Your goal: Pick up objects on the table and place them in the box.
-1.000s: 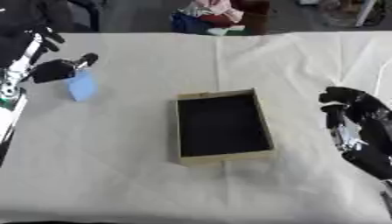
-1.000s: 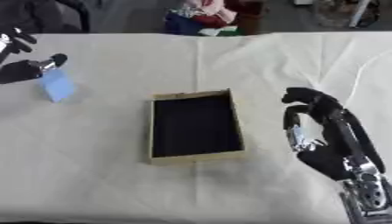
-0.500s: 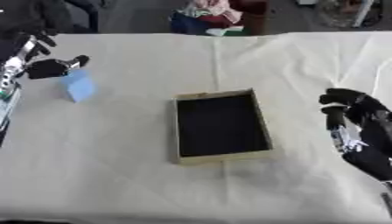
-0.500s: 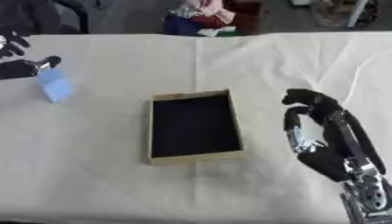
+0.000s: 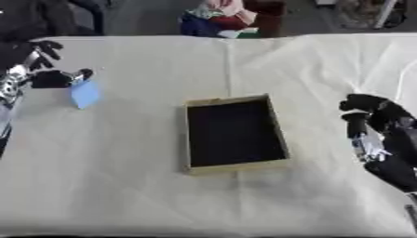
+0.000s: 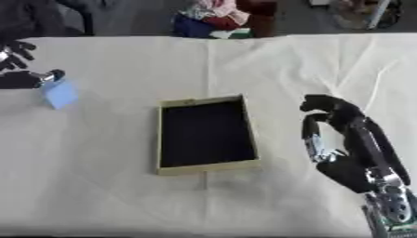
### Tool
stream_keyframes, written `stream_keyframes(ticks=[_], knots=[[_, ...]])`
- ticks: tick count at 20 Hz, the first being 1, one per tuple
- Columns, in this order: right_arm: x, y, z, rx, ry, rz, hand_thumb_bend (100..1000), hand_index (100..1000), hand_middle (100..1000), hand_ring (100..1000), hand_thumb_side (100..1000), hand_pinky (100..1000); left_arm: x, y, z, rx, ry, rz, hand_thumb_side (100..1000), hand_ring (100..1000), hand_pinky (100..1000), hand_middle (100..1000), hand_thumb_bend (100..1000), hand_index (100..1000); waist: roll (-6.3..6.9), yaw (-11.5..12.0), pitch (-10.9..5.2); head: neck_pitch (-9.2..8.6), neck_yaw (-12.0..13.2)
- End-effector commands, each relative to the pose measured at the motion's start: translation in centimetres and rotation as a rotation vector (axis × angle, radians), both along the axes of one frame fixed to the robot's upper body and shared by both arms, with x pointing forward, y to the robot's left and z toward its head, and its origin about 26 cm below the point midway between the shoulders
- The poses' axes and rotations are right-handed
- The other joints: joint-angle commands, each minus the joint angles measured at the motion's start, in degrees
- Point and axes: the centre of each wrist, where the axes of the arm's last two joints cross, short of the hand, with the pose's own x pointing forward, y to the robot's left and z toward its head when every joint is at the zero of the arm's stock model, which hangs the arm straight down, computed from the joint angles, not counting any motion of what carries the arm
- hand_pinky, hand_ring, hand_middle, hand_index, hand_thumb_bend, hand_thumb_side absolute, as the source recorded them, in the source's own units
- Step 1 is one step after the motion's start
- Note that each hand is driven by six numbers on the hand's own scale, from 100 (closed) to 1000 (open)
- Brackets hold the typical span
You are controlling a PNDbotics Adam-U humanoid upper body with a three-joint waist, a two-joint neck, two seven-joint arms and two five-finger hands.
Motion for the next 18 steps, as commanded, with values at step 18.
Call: stream_keyframes(ticks=[18], knots=[[0.0, 0.0, 0.6, -0.010, -0.020, 0.008, 100, 821, 665, 815, 462, 731, 1.0, 2.0, -1.6, 0.039, 0.086, 0.108, 507, 722, 795, 718, 553, 890, -0.10, -0.17, -0.59, -0.11, -0.15]])
